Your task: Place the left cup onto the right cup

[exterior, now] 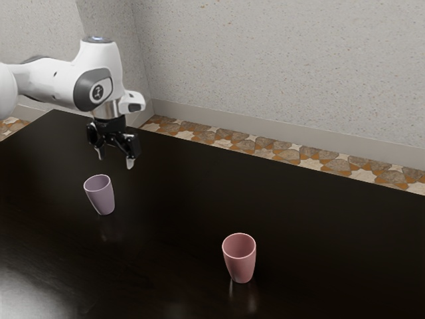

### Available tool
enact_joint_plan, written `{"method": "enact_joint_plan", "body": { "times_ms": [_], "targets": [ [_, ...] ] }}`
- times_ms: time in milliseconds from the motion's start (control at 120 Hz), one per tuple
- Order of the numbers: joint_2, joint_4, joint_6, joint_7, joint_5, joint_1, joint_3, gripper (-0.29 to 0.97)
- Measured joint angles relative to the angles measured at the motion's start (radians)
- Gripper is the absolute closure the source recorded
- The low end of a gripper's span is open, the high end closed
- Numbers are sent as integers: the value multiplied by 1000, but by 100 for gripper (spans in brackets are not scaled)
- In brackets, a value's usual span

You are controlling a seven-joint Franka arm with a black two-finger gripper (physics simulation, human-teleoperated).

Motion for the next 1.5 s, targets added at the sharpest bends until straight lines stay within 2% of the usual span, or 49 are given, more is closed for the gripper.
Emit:
{"method": "enact_joint_plan", "body": {
  "times_ms": [642, 975, 1500],
  "targets": [
    [65, -4, 75, 111, 0, 54, 0, 0],
    [50, -71, 112, 145, 0, 62, 1, 0],
    [72, -79, 149, 170, 0, 104, 1, 0]
  ]
}}
